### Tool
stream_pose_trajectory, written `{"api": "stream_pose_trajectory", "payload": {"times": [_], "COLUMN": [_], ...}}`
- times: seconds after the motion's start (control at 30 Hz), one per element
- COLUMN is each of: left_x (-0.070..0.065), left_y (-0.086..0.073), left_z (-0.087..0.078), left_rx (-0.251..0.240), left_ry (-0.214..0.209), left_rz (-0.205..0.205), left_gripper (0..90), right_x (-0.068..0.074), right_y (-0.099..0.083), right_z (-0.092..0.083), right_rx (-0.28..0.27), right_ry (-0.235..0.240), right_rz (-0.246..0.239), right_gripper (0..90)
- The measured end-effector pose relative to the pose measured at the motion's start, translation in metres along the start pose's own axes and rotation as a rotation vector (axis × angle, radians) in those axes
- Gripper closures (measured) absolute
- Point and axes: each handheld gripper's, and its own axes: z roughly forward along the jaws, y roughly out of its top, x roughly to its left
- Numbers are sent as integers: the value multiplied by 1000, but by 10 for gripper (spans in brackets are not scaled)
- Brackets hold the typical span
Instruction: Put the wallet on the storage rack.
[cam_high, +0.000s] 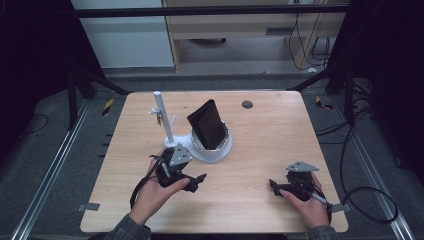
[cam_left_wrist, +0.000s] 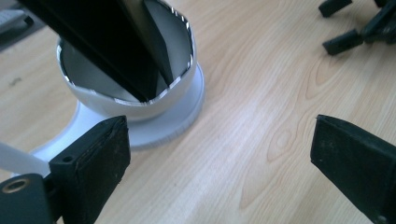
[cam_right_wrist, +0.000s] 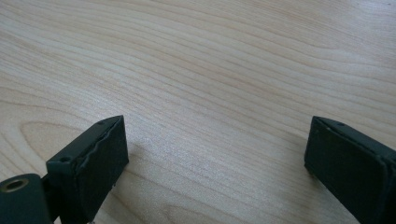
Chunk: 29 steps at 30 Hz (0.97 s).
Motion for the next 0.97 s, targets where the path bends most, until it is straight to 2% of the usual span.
{"api": "stream_pose_trajectory", "payload": {"times": [0.1,0.17,0.23,0.33,0.37,0.43,0.5,0.57,0.7,0.8,0.83,0.9,0.97], "left_x": [1,4,10,27,32,47,59,69,91,100,101,103,103], "left_y": [-17,-30,-44,-73,-79,-92,-100,-107,-130,-138,-141,-145,-145], "left_z": [6,10,12,15,14,12,11,11,10,6,6,6,6], "left_rx": [22,49,70,97,92,62,83,97,158,148,135,111,113], "left_ry": [5,29,50,104,108,101,154,179,220,235,232,233,234], "left_rz": [-8,-3,-19,-78,-105,-206,-201,-212,-289,-325,-330,-320,-318], "left_gripper": [48,48,48,50,54,59,59,65,69,59,30,6,0], "right_x": [0,1,1,1,1,1,1,1,1,2,2,2,2], "right_y": [0,0,0,0,0,0,0,0,-1,-1,-1,-2,-2], "right_z": [0,0,0,-1,-1,-1,-1,-1,-1,-1,-2,-2,-2], "right_rx": [0,1,1,4,3,3,3,3,3,2,4,2,0], "right_ry": [0,0,0,6,4,4,4,3,4,-2,-2,1,1], "right_rz": [0,7,8,15,11,10,8,8,10,7,7,8,5], "right_gripper": [64,64,64,64,63,63,63,62,62,61,61,61,61]}}
